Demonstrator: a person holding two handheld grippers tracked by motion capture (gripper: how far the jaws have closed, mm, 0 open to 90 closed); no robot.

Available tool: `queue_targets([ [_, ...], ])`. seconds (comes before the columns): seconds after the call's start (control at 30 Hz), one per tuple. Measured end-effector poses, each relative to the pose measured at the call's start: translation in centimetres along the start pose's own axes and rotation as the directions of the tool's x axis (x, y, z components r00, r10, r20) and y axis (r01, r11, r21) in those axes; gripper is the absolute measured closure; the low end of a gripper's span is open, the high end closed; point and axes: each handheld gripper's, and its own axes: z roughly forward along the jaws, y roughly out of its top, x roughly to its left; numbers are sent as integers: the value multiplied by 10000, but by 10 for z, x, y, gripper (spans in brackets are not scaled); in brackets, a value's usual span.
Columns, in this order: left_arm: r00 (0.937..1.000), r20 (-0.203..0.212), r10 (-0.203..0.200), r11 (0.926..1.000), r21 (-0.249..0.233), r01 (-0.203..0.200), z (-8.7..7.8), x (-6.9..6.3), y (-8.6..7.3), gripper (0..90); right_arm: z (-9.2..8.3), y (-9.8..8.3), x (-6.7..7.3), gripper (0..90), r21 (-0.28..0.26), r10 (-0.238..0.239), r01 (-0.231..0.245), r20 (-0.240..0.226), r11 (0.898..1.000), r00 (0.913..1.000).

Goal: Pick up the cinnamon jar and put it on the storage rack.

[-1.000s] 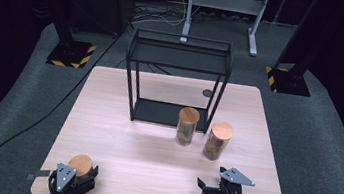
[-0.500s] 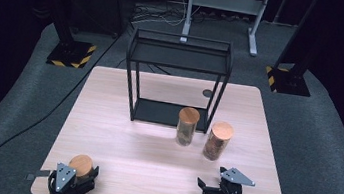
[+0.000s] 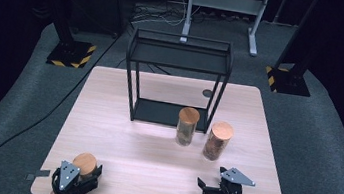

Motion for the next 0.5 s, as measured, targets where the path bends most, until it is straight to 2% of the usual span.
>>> queue_targets([
  [0.5, 9992, 321, 233, 9997, -106, -230, 9, -12, 14, 252, 0, 0, 0, 27, -7, -14, 13, -64, 10000, 10000],
])
